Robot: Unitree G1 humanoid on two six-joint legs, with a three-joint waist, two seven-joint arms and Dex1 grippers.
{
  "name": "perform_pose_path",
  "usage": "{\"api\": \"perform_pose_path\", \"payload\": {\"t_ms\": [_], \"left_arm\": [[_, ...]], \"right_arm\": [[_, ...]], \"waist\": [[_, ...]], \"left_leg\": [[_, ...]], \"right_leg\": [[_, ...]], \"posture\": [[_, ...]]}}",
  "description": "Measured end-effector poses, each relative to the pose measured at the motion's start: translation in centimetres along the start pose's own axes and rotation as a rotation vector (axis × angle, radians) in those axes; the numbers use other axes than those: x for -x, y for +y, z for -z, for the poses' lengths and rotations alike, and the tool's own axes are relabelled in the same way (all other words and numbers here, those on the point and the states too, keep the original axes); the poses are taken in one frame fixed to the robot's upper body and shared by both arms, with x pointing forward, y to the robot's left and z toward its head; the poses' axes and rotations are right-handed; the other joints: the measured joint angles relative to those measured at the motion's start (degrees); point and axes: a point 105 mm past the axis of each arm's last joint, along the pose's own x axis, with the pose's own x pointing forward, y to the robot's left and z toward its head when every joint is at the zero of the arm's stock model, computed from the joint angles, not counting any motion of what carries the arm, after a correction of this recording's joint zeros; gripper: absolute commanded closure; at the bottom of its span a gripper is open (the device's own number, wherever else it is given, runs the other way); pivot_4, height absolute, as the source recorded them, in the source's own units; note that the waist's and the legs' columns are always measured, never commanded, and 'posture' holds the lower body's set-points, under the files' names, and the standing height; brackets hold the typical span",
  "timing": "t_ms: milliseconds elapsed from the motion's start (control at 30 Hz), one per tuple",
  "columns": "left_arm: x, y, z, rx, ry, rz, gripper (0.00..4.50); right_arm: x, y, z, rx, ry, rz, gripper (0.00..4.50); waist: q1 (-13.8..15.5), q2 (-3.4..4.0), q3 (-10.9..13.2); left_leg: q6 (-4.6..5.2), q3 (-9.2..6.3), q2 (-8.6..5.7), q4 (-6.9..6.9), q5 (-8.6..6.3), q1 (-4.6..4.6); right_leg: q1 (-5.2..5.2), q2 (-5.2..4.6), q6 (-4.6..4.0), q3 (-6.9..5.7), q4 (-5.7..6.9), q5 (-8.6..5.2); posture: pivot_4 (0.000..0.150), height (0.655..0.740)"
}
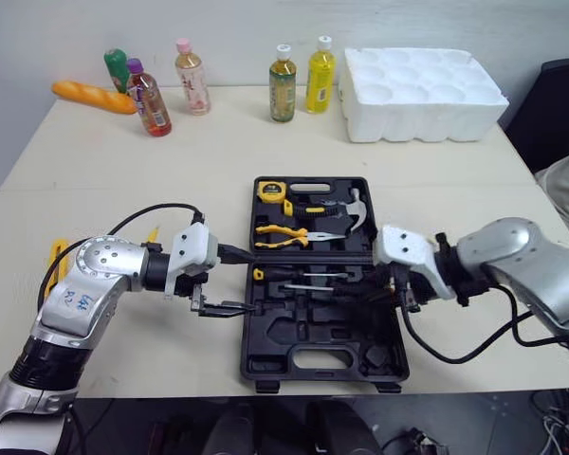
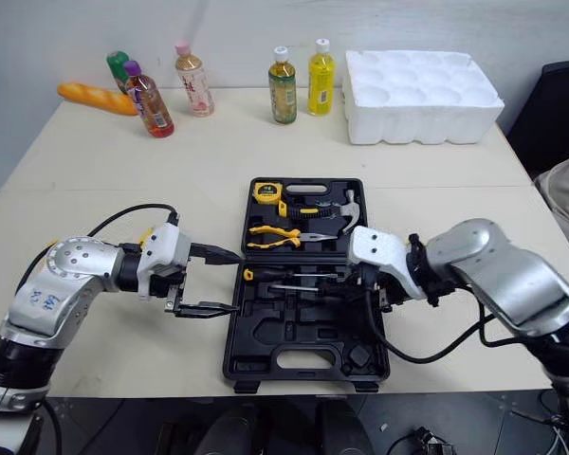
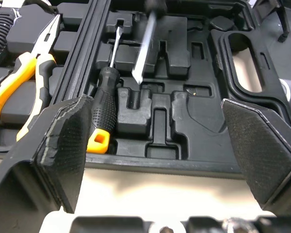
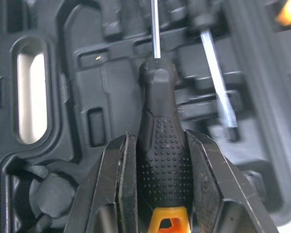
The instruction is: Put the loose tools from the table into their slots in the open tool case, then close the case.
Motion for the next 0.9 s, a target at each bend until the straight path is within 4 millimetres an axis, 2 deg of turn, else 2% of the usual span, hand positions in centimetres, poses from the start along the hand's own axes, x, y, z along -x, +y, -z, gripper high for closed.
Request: {"api": "perform_pose_path", "payload": {"t_ms": [233, 500, 700, 900], "left_arm": [[-0.1, -0.1, 0.2, -0.001, 0.004, -0.003, 0.00], [-0.2, -0.3, 0.4, 0.004, 0.005, -0.006, 0.00], [-0.4, -0.4, 0.1, -0.008, -0.002, -0.002, 0.00], [-0.6, -0.3, -0.2, -0.014, -0.016, -0.001, 0.00]], "right_arm": [[-1.6, -1.0, -0.4, 0.032, 0.016, -0.006, 3.49], [-1.1, -1.2, -0.5, 0.035, 0.027, -0.021, 3.49], [0.7, -2.4, -1.5, 0.046, 0.019, 0.009, 3.49], [0.0, -3.1, -0.4, 0.073, 0.065, 0.025, 3.49]], "waist": [[-0.12, 0.00, 0.00], [-0.09, 0.00, 0.00], [-0.13, 0.00, 0.00], [-0.11, 0.00, 0.00]], "left_leg": [[-0.07, -0.01, 0.01, 0.20, 0.05, 0.01], [-0.06, 0.00, 0.00, 0.25, 0.04, -0.01], [-0.05, -0.01, 0.00, 0.26, 0.03, -0.02], [-0.04, 0.00, -0.01, 0.33, 0.03, -0.05]], "right_leg": [[-0.06, 0.03, -0.02, 0.00, 0.28, 0.01], [-0.05, 0.02, -0.02, 0.00, 0.27, 0.01], [-0.06, 0.02, -0.02, -0.01, 0.27, 0.01], [-0.07, 0.02, -0.02, -0.01, 0.30, 0.01]], "posture": [[0.150, 0.7400], [0.150, 0.7400], [0.150, 0.7400], [0.150, 0.7400]]}}
